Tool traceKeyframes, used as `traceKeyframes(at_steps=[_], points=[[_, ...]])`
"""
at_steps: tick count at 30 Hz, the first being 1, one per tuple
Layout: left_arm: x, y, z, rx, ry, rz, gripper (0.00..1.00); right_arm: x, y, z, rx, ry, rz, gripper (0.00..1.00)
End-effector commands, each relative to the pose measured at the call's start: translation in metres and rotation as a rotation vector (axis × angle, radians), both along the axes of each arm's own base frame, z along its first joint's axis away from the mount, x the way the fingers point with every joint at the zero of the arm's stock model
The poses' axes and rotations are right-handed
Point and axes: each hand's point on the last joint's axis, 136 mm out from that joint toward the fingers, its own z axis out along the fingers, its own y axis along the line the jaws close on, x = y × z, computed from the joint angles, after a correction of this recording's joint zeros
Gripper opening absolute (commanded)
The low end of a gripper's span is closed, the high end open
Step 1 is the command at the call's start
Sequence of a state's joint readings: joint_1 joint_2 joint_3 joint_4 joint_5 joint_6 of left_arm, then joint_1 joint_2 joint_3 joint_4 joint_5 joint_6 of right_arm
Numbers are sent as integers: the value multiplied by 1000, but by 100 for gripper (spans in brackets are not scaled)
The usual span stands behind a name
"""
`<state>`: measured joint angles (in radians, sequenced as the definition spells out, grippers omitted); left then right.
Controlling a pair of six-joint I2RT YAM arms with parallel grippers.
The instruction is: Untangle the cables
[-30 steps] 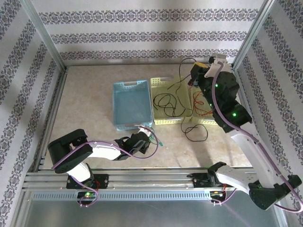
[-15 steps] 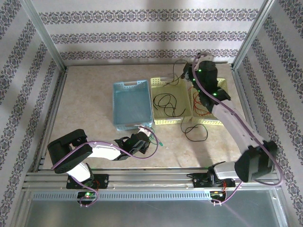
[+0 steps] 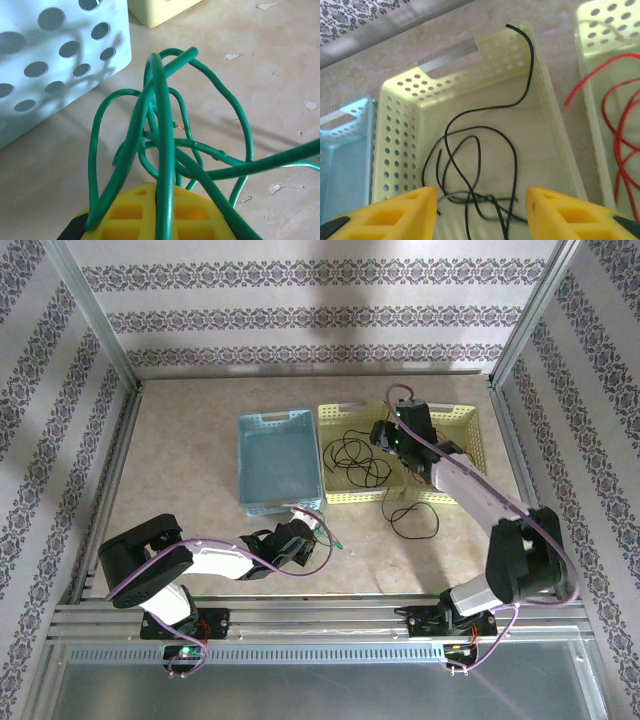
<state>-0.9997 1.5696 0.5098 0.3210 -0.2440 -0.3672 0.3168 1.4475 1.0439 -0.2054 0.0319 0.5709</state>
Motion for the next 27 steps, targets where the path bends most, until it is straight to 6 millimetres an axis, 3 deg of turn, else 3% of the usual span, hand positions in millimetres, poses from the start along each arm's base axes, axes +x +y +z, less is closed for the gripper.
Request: traceKeyframes(at_steps=[1,7,11,21,27], points=[[-14,17,-22,84,66,-6,0,-38,-5,-2,-19,41,25,51],[-13,13,-27,84,70,-17,0,-109,-2,-36,-58,168,104,52],[-12,11,-28,85,72,-26,0,-137,-8,-60,-87,221,102,53],[-12,9,-30,92,80,-32,0,-149,-2,-113,-126,332,128,54],[-13,10,-30,95,87,-30,0,-138,2,-124,-173,329,138,54]])
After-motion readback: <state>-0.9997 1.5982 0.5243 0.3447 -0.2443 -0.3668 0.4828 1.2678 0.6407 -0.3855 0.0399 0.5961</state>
